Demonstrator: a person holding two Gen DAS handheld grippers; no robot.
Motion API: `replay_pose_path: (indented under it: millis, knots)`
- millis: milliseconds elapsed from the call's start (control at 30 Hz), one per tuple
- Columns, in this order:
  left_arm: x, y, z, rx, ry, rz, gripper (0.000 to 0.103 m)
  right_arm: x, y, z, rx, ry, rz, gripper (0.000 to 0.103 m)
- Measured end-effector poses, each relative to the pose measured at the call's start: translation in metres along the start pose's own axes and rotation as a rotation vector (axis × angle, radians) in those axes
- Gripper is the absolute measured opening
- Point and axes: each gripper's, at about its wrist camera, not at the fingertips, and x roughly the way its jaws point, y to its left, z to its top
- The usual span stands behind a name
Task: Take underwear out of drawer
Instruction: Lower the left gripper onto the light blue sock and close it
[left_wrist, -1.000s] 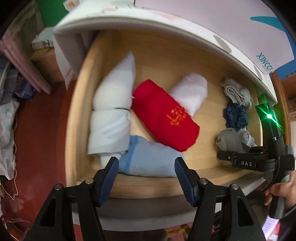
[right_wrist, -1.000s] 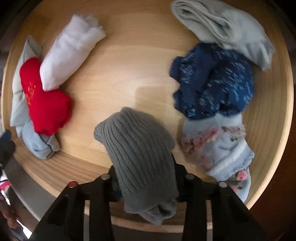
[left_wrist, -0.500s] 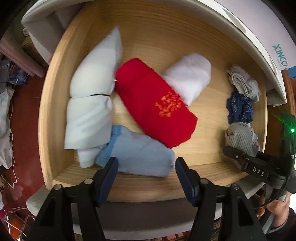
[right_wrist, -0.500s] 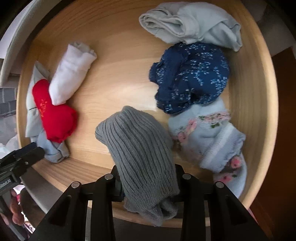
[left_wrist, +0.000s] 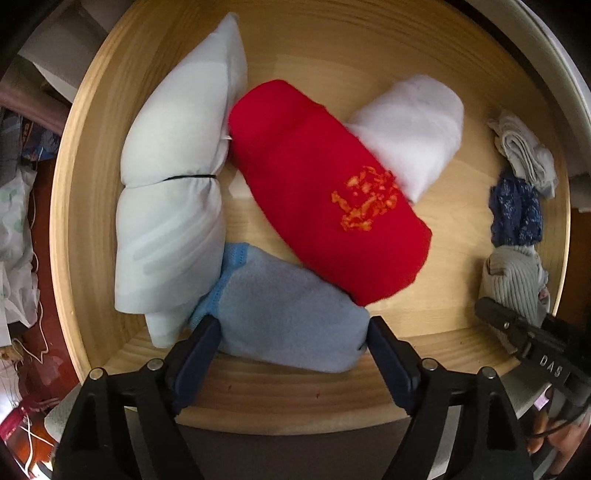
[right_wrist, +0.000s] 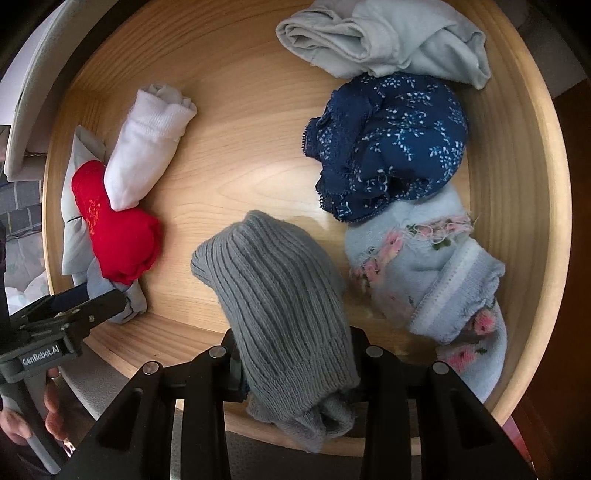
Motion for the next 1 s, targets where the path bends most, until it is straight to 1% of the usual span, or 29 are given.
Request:
replay_pose_path:
  millis: [100, 167, 200, 233, 267, 333, 633, 700, 900, 1000]
  knots:
    - [0.007, -0.001, 0.005, -0.007, 0.024, 0.015, 0.084, 0.001, -0.001, -0.001, 0.001, -0.002, 0.001, 0.033]
    - [0.009, -0.004, 0.006, -0.006, 0.024, 0.03, 0.083, -0.001, 0.001, -0.002, 0.004, -0.006, 0.003, 0.033]
    - [0.008, -0.004, 0.006, -0.006, 0.021, 0.033, 0.081, -0.003, 0.003, -0.003, 0.004, -0.006, 0.002, 0.033]
    - [0.009, -0.005, 0.006, -0.002, 0.015, 0.042, 0.075, -0.004, 0.003, -0.003, 0.003, -0.006, -0.002, 0.033]
    - [0.008, -0.006, 0.005, 0.002, 0.007, 0.052, 0.073, -0.005, 0.003, -0.004, 0.001, -0.004, -0.004, 0.033]
    - [0.006, -0.006, 0.004, 0.004, -0.008, 0.044, 0.067, -0.005, 0.003, -0.004, 0.0, 0.001, -0.011, 0.033]
    - [-0.008, 0.002, -0.007, 0.001, -0.055, -0.003, 0.047, -0.001, 0.0, 0.0, 0.012, -0.007, -0.014, 0.033]
    - [-0.014, 0.009, -0.009, 0.001, -0.062, -0.01, 0.045, -0.001, -0.001, 0.0, 0.018, -0.009, -0.01, 0.033]
    - [-0.037, 0.013, -0.014, -0.001, -0.099, -0.04, 0.044, 0.0, -0.001, 0.001, 0.02, -0.01, -0.01, 0.033]
    - [-0.05, 0.016, -0.025, 0.007, -0.126, -0.052, 0.043, -0.001, -0.002, 0.001, 0.025, -0.014, -0.006, 0.033]
